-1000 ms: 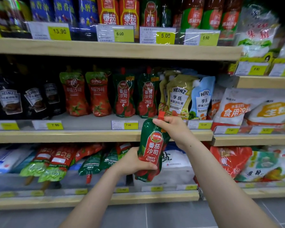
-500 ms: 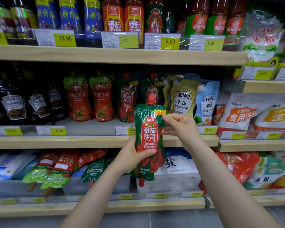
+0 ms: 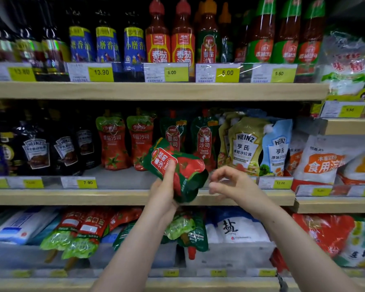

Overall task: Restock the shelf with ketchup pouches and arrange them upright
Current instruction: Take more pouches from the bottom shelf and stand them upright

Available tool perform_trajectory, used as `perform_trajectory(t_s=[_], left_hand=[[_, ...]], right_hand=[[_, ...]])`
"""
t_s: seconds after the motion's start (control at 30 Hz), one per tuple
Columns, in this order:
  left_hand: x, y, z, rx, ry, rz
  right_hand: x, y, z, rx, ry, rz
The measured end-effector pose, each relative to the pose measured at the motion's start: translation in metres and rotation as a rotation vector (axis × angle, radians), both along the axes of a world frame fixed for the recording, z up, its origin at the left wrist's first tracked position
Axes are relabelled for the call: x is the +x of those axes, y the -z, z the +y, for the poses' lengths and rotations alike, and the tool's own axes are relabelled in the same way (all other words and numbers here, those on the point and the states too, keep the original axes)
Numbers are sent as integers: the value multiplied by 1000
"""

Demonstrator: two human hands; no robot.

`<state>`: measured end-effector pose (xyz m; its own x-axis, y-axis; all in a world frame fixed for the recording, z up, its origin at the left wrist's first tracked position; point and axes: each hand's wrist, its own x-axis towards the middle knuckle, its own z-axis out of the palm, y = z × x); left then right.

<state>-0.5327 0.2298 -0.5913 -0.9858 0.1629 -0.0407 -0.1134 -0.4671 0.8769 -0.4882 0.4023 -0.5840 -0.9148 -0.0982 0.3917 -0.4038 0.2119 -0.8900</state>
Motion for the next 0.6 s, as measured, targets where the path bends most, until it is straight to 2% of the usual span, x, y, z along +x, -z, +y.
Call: perform_trajectory(t_s=[0.17,0.33,0.43,0.6], left_hand=[[8,-14,5,151,111,-141],[14,-11,13,239,152,-183],[11,-11,13,251,120,-197],[9,-10,16,274,150,-188]], right_hand=[[-4,2,-28,198,121,166],[-2,7,-39,204,203,170],[0,10,-41,219,167,142],[2,9,-38,181,149,210]])
